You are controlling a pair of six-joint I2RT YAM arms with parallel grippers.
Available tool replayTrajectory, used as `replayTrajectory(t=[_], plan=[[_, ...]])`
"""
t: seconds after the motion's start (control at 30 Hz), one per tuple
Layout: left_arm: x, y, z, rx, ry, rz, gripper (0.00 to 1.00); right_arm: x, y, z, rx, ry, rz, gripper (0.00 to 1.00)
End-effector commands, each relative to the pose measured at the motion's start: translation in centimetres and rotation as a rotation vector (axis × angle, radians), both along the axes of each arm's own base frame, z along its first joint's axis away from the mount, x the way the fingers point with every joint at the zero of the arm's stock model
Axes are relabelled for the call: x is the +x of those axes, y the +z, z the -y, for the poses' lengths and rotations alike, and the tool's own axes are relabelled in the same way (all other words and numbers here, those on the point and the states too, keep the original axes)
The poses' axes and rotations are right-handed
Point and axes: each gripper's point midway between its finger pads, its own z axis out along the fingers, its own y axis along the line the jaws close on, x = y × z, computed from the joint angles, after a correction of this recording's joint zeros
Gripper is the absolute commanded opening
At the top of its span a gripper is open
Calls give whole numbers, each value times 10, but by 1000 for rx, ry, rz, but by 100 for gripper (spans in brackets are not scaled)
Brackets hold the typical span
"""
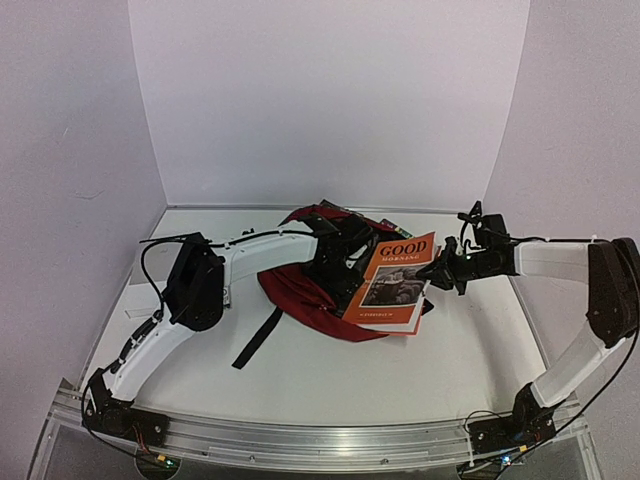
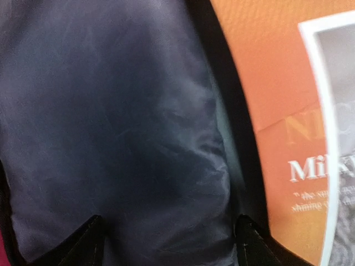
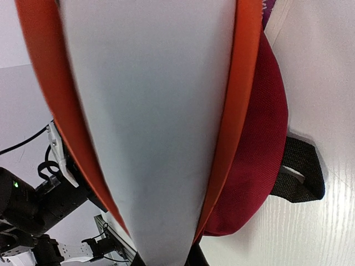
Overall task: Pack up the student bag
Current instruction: Place the book in the student bag.
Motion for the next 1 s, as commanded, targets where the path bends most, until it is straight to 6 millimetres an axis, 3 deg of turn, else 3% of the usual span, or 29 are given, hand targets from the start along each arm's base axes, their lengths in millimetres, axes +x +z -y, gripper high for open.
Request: replayTrajectory(t=[0.0,0.13,0.2,0.3,0.5,0.63,0.83,0.97], plan=[[-5,-26,-21,115,27,-5,64,-15,-27,6,-77,2,-101,0],[-3,-12,-31,108,60,-16,35,-18,-28,7,-81,5,-103,0],[-4,12,-23,42,53,-11,19,-19,-26,7,-79,8,-98,0],[-7,48,-12,-64,53,-12,2,-20,-23,6,-70,19,-92,0],[-14,116,-8,-221,68,18,0,-24,-13,-1,-25,51,-81,0],[-23,142,-5,-294,13,30,0,-26,-7,-8,18,72,-83,0],[-54,148,-3,-343,-123,-49,0,-20,6,-24,112,93,-69,0],[-70,145,-3,-365,-154,-120,0,-3,24,-35,199,92,-36,0]])
